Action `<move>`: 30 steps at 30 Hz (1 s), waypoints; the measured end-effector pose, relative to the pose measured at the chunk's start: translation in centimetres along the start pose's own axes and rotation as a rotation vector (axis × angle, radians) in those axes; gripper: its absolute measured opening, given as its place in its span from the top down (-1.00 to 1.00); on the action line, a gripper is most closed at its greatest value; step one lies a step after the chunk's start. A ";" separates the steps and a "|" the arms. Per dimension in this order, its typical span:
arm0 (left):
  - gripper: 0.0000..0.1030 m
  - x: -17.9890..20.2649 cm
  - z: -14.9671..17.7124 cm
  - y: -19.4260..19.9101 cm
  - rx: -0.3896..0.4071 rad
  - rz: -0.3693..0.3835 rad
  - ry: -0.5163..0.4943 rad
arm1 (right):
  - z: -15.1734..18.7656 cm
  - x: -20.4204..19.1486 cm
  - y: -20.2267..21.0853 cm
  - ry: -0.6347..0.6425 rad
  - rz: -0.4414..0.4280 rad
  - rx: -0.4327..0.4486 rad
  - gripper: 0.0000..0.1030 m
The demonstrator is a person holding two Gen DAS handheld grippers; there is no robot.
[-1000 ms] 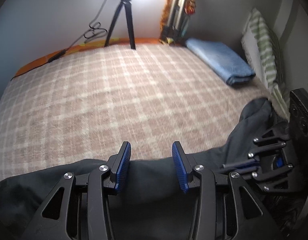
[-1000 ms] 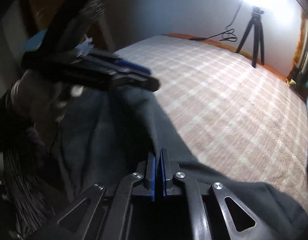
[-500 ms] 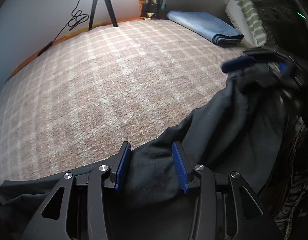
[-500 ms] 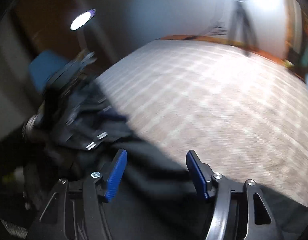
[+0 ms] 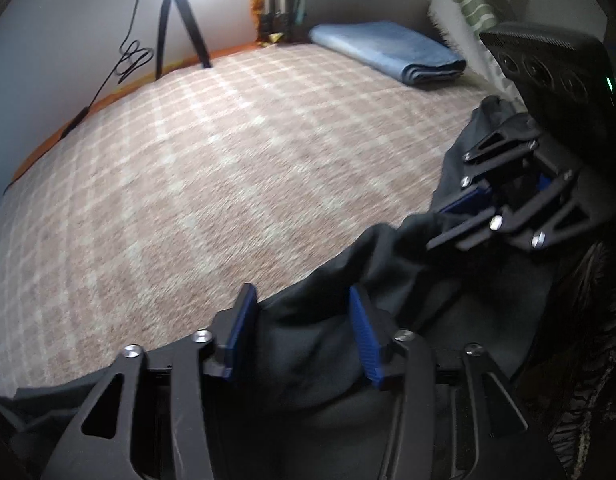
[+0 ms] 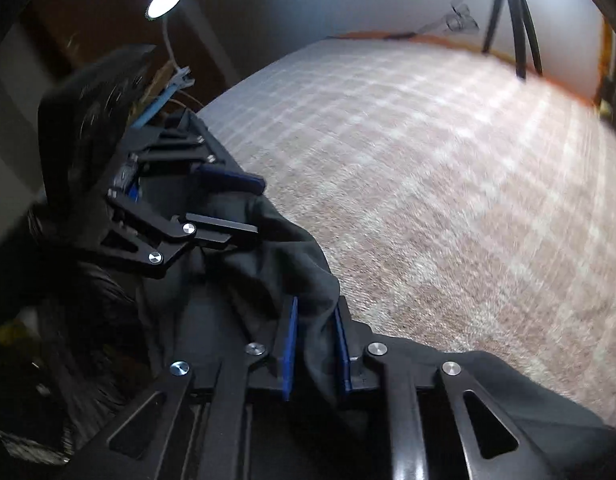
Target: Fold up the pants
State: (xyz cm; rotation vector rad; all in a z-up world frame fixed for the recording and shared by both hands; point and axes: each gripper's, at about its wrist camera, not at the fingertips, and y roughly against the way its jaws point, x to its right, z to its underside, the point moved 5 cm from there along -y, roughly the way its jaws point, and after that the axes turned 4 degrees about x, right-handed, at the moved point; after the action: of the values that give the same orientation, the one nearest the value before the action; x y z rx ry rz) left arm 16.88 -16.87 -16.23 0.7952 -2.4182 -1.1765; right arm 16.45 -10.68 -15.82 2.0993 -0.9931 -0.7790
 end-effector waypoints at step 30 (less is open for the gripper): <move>0.10 5.1 3.3 1.1 -0.030 0.191 -0.064 | 1.5 -1.2 2.5 -0.012 -0.158 -0.030 0.52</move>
State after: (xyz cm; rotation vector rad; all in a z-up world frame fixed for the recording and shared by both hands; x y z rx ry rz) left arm 10.81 -17.46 -17.08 0.5108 -2.4582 -1.1764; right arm 13.68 -11.43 -14.51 2.1680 -0.8242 -0.8802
